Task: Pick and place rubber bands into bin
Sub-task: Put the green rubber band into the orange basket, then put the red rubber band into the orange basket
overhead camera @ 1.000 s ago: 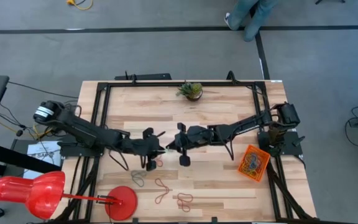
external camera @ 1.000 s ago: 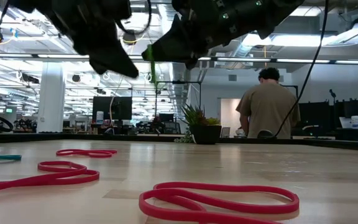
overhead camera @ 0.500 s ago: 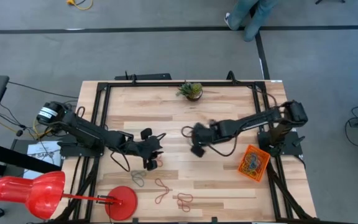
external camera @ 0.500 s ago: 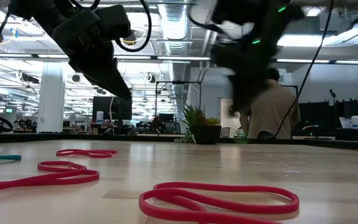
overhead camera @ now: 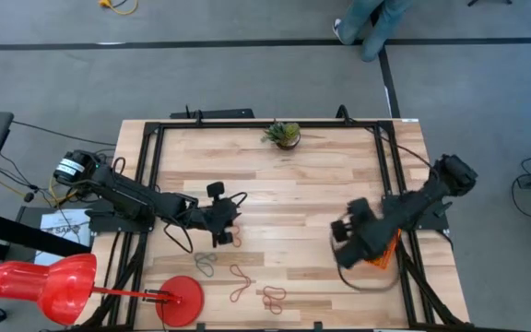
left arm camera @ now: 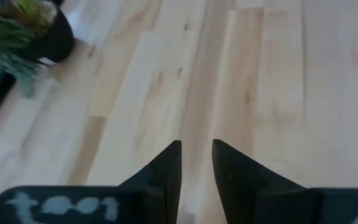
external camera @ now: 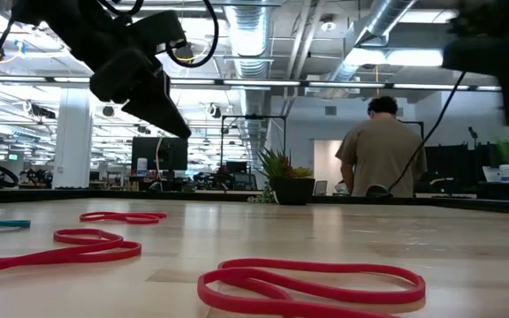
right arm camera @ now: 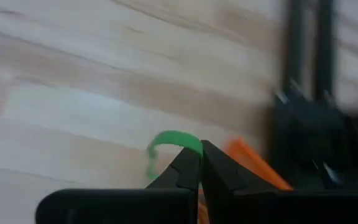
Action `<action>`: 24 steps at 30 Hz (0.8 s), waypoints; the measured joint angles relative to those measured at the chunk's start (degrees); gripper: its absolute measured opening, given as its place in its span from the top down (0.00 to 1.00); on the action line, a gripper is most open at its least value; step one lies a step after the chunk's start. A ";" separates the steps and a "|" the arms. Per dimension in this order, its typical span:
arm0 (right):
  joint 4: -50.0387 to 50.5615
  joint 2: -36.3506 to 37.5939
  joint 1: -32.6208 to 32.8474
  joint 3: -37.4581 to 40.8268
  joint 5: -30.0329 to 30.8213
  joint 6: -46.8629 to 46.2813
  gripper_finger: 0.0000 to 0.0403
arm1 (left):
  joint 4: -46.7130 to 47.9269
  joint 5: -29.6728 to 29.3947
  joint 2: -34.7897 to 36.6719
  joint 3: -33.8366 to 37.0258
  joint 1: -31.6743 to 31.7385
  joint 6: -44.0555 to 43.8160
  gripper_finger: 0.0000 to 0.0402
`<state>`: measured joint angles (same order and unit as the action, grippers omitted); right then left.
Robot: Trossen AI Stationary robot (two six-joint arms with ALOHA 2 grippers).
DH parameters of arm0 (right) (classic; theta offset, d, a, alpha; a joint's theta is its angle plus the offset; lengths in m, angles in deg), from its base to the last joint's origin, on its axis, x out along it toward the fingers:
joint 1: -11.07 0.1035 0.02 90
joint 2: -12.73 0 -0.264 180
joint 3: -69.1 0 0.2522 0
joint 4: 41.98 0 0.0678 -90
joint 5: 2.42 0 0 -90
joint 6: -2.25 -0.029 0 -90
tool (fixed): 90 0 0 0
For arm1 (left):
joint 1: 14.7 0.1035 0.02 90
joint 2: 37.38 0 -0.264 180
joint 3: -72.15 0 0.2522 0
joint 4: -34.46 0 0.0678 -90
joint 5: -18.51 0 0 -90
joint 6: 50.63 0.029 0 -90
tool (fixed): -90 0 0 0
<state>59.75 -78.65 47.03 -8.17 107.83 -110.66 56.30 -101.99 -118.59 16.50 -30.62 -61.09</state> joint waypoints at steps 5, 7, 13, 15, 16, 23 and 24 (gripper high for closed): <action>1.51 -5.02 6.06 0.04 -10.24 -11.14 0.99 | -0.12 -0.50 0.00 0.00 0.89 3.42 0.80; 0.76 -7.58 7.48 0.03 -13.36 -11.09 0.99 | -0.28 -0.50 0.00 0.00 1.46 3.95 0.80; 0.50 -15.04 8.90 0.04 -17.29 -6.43 0.96 | -0.59 -0.03 0.00 0.00 3.56 3.88 0.80; -0.60 -16.45 8.92 0.06 -17.42 -2.97 0.93 | -0.68 0.53 0.00 0.00 4.03 3.60 0.80; -1.21 -16.77 8.89 0.07 -17.42 -1.59 0.91 | -0.68 0.92 0.00 0.00 4.17 3.58 0.80; -0.75 -15.47 7.23 0.04 -17.42 0.24 0.77 | -1.89 1.73 0.00 0.00 4.35 3.31 0.80; 0.15 -15.25 6.96 0.04 -17.42 0.30 0.76 | -2.04 1.71 0.00 0.00 4.35 3.27 0.80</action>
<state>59.90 -93.90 53.99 -8.12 90.41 -110.36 54.27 -100.27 -118.59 16.50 -26.27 -57.82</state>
